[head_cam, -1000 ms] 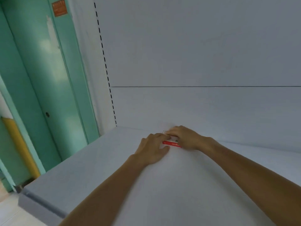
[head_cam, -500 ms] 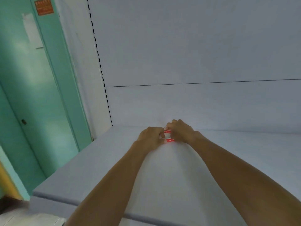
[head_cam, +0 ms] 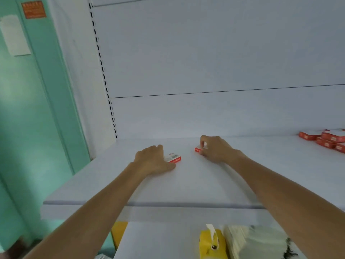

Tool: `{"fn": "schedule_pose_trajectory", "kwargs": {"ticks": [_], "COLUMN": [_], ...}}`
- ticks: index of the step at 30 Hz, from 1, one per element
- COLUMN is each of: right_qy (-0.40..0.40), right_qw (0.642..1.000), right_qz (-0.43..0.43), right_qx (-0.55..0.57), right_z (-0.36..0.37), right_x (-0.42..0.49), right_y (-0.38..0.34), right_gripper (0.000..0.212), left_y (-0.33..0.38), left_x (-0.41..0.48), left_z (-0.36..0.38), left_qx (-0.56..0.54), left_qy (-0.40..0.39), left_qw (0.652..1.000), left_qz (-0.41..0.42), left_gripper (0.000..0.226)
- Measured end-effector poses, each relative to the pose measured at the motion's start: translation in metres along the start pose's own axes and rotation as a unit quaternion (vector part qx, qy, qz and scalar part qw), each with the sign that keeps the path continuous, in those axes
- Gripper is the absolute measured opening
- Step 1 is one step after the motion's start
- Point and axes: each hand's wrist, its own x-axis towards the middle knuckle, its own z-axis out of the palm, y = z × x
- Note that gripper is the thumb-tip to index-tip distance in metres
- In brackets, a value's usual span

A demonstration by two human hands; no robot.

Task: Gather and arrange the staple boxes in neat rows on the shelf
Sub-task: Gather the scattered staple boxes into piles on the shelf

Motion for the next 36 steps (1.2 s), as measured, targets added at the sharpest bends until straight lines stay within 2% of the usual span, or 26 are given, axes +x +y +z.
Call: {"fn": "schedule_pose_trajectory", "kwargs": {"ticks": [2, 5, 8, 11, 19, 25, 31, 36], "right_qy": [-0.018, -0.011, 0.014, 0.052, 0.071, 0.098, 0.106, 0.108], "right_qw": [1.0, 1.0, 0.999, 0.996, 0.984, 0.962, 0.945, 0.946], "right_qz": [0.011, 0.022, 0.045, 0.069, 0.149, 0.242, 0.286, 0.283], "right_qx": [-0.018, -0.01, 0.014, 0.01, -0.061, -0.078, -0.116, -0.118], "right_z": [-0.008, -0.022, -0.044, -0.071, -0.147, -0.212, -0.245, -0.257], "right_x": [-0.012, -0.034, -0.057, -0.084, -0.176, -0.267, -0.331, -0.329], "right_y": [0.008, 0.034, 0.07, 0.108, 0.219, 0.326, 0.405, 0.45], "right_gripper": [0.028, 0.034, 0.028, 0.027, 0.038, 0.034, 0.03, 0.031], "left_y": [0.007, 0.022, 0.049, 0.093, 0.27, 0.418, 0.518, 0.57], "left_x": [-0.001, 0.0, -0.002, -0.002, -0.008, -0.036, -0.052, -0.043], "left_z": [0.006, 0.006, 0.001, -0.001, 0.007, 0.026, 0.041, 0.047], "left_qx": [-0.014, -0.057, -0.087, -0.123, -0.177, -0.174, -0.22, -0.21], "left_qy": [0.013, 0.019, 0.02, 0.026, -0.006, -0.033, -0.049, -0.051], "left_qw": [1.0, 0.998, 0.994, 0.984, 0.946, 0.914, 0.883, 0.879], "left_qz": [-0.012, 0.012, 0.06, 0.123, 0.271, 0.365, 0.412, 0.426], "left_gripper": [0.055, 0.043, 0.034, 0.036, 0.04, 0.051, 0.048, 0.048]}}
